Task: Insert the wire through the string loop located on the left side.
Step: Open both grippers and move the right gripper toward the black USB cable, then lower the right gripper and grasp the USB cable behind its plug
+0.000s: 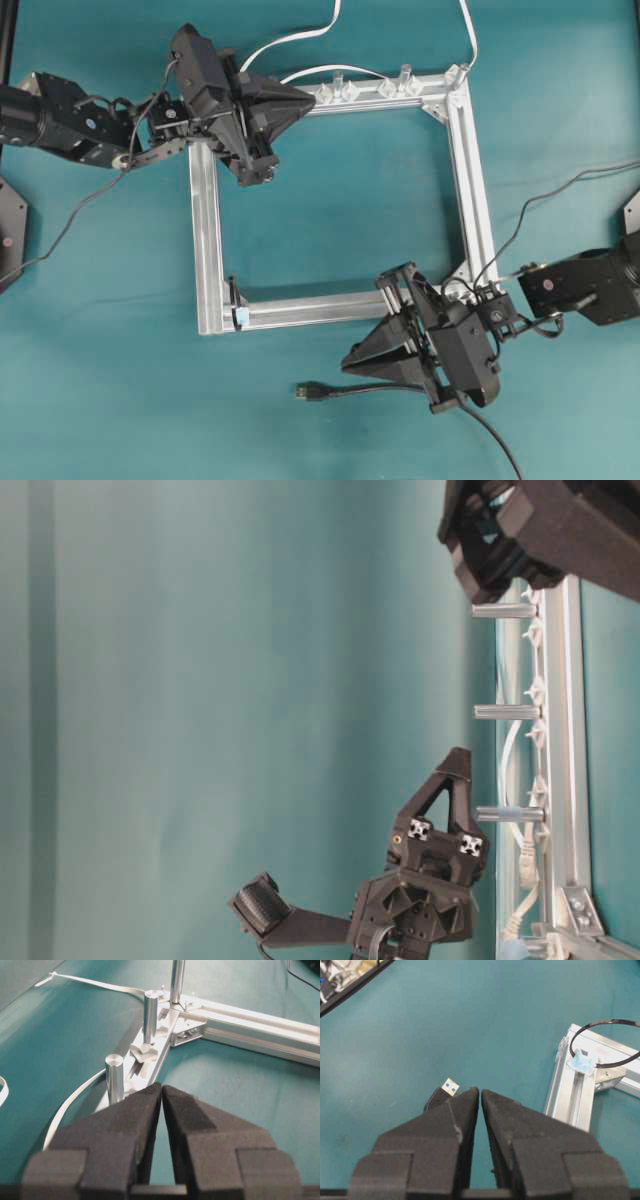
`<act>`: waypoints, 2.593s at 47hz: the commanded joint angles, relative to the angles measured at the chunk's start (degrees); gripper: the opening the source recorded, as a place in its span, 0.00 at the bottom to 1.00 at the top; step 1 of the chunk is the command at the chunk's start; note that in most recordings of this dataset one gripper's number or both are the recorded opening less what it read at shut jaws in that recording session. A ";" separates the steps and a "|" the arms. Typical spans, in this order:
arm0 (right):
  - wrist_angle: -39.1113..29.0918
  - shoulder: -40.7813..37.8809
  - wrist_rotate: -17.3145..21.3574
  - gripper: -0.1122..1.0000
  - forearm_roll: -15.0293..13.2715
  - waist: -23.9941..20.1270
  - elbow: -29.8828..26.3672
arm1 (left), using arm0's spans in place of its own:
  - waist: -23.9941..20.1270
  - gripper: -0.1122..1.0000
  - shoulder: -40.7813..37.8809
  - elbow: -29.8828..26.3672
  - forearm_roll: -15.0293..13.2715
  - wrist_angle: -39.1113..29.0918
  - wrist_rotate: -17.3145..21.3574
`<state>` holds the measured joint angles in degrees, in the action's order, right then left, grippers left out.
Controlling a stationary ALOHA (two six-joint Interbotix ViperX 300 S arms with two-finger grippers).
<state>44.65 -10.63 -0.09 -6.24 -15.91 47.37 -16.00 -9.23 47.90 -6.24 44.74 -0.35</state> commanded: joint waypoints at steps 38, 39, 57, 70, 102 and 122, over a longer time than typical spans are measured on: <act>0.09 1.05 2.90 0.10 7.47 -0.88 -1.23 | 2.81 0.11 13.45 2.64 2.55 -17.84 -0.62; -0.18 1.14 2.90 0.11 7.56 -0.97 -1.23 | 2.90 0.11 13.71 2.64 2.55 -18.46 -0.62; -1.32 1.32 2.90 0.72 9.93 -1.76 -2.20 | 3.25 0.68 20.21 5.19 2.55 -24.08 -0.62; -4.04 1.32 2.64 0.73 13.97 -4.13 -2.90 | 3.25 0.71 26.02 10.11 2.55 -27.07 -0.62; -7.65 1.32 -4.22 0.73 26.63 -7.12 -3.69 | 3.25 0.89 29.62 13.80 2.46 -32.26 -2.02; -4.39 -1.58 -9.76 0.73 37.88 -11.60 -5.19 | 3.25 0.89 30.50 15.21 2.46 -32.26 -2.02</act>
<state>39.29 -12.48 -9.76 30.67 -26.63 43.59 -12.92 20.74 63.63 -3.87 12.22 -2.11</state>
